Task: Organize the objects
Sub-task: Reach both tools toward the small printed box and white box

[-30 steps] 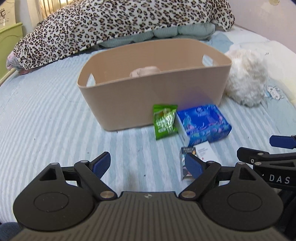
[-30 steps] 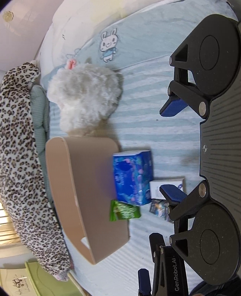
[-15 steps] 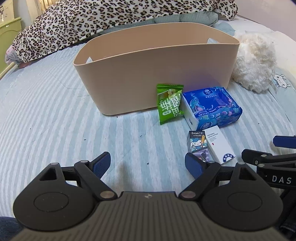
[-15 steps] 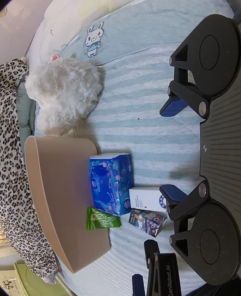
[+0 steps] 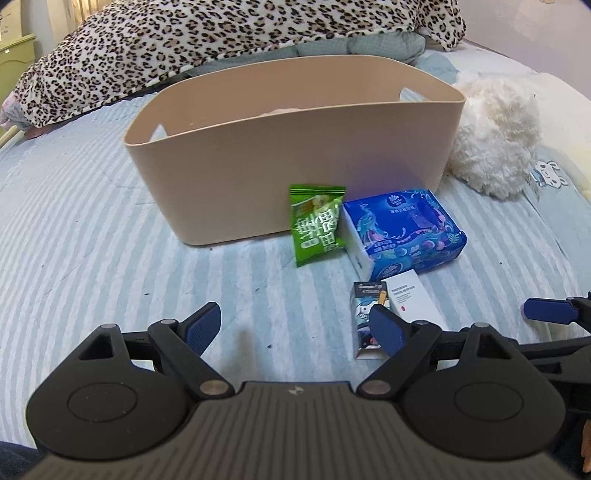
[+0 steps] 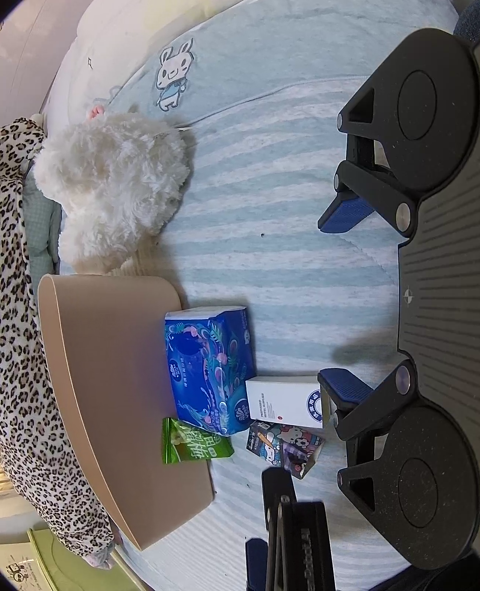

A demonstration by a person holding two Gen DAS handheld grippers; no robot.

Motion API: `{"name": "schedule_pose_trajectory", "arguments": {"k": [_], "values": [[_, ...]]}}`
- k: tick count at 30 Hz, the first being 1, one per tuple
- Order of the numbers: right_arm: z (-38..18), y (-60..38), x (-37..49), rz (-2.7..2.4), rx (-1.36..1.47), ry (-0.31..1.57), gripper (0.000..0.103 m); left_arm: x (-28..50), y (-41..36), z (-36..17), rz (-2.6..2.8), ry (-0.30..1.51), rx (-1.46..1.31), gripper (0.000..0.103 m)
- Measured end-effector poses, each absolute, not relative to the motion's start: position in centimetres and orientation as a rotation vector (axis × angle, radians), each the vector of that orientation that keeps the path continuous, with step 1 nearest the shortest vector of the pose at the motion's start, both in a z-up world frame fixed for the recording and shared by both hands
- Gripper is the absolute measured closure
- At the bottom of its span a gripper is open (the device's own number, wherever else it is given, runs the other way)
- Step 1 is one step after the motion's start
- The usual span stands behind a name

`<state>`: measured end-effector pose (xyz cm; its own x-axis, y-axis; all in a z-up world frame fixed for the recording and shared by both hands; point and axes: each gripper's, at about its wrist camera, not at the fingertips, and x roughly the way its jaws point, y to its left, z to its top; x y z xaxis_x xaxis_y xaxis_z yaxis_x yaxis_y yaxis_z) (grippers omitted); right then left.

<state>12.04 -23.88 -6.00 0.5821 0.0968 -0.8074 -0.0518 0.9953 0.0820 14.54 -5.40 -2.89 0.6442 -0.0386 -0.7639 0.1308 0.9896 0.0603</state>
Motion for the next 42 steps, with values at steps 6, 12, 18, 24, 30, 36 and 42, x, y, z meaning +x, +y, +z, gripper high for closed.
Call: {"name": "schedule_pose_trajectory", "arguments": {"k": [6, 12, 18, 24, 30, 36, 42], "values": [[-6.2, -23.9, 12.1, 0.085, 0.05, 0.952, 0.022, 15.1, -5.9, -3.0, -0.127, 0.876, 0.075, 0.015], [-6.2, -23.9, 12.1, 0.085, 0.051, 0.952, 0.022, 15.9, -6.3, -4.6, -0.14, 0.911, 0.078, 0.014], [-6.1, -23.9, 12.1, 0.092, 0.057, 0.941, 0.022, 16.2, -6.3, -5.3, -0.142, 0.93, 0.067, 0.014], [-6.2, -23.6, 12.0, 0.098, 0.05, 0.94, 0.022, 16.6, -6.0, -6.4, -0.118, 0.942, 0.081, 0.014], [-6.0, -23.5, 12.0, 0.13, 0.078, 0.935, 0.022, 17.1, -4.4, -6.4, -0.103, 0.933, 0.068, 0.014], [-5.3, -22.9, 12.0, 0.149, 0.102, 0.903, 0.022, 17.4, -3.2, -6.3, -0.09, 0.924, 0.062, 0.014], [-5.4, -21.3, 13.1, 0.188, 0.092, 0.921, 0.022, 16.9, -1.9, -6.4, -0.077, 0.887, 0.074, 0.014]]}}
